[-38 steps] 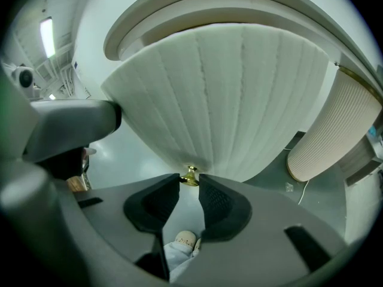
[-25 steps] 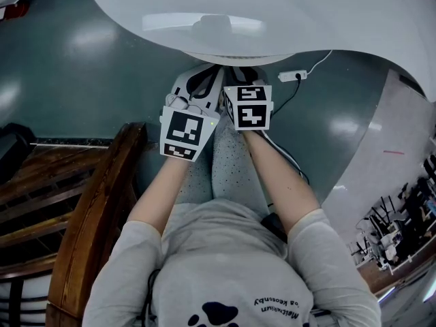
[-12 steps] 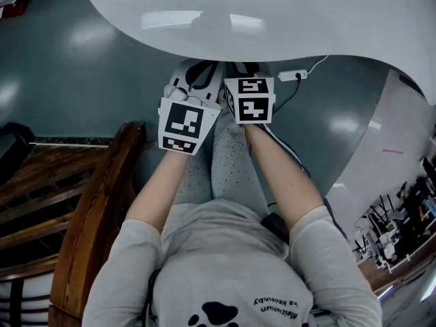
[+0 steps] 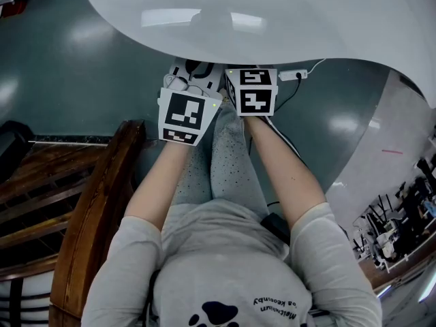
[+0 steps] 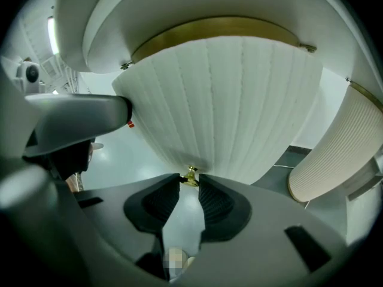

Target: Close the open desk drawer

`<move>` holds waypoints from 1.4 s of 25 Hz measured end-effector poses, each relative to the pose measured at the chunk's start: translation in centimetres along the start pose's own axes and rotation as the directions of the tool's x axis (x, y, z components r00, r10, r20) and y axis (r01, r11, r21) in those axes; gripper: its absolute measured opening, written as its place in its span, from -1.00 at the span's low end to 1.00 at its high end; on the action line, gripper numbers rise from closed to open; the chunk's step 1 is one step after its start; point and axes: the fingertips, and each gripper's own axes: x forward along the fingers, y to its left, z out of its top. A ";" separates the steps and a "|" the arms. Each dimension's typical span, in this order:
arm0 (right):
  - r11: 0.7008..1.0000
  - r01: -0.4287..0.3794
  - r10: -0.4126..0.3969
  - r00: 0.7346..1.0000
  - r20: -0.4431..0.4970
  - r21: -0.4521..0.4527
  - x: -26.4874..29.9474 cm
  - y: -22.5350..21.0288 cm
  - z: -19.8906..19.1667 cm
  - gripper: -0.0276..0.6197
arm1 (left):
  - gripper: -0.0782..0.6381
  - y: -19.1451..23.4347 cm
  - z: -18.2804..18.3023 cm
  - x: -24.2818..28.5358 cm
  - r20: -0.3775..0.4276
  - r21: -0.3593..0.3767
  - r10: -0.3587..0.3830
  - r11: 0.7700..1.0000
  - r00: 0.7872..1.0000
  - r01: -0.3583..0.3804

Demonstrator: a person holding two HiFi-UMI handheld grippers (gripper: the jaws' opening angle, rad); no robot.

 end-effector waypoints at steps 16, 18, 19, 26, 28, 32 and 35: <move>1.000 -0.005 0.005 1.000 0.022 -0.015 1.4 -0.6 1.9 -0.58 | -0.76 1.8 1.8 1.5 0.049 0.017 0.030 0.999 0.998 -0.030; 1.000 0.003 -0.002 0.999 0.033 -0.020 1.4 -0.7 2.4 -0.58 | -0.76 2.0 1.9 1.6 0.054 0.018 0.034 0.999 0.998 -0.035; 1.000 0.008 -0.007 0.999 0.043 -0.025 1.4 -0.9 2.9 -0.58 | -0.76 2.1 2.0 1.7 0.055 0.018 0.036 0.999 0.998 -0.037; 0.999 0.011 -0.008 0.997 0.071 -0.040 1.5 -1.2 3.6 -0.58 | -0.76 2.2 2.2 2.2 0.069 0.024 0.038 0.999 0.997 -0.039; 0.999 0.014 -0.011 0.997 0.077 -0.044 1.5 -1.3 3.7 -0.58 | -0.76 2.2 2.3 2.2 0.077 0.021 0.041 0.999 0.996 -0.043; 0.999 0.012 -0.007 0.996 0.089 -0.052 1.7 -1.4 3.9 -0.58 | -0.76 2.4 2.4 2.4 0.086 0.030 0.044 0.998 0.995 -0.047; 0.999 0.012 -0.008 0.996 0.090 -0.048 2.0 -1.4 3.3 -0.57 | -0.76 2.8 1.9 2.5 0.069 0.012 0.055 0.998 0.996 -0.056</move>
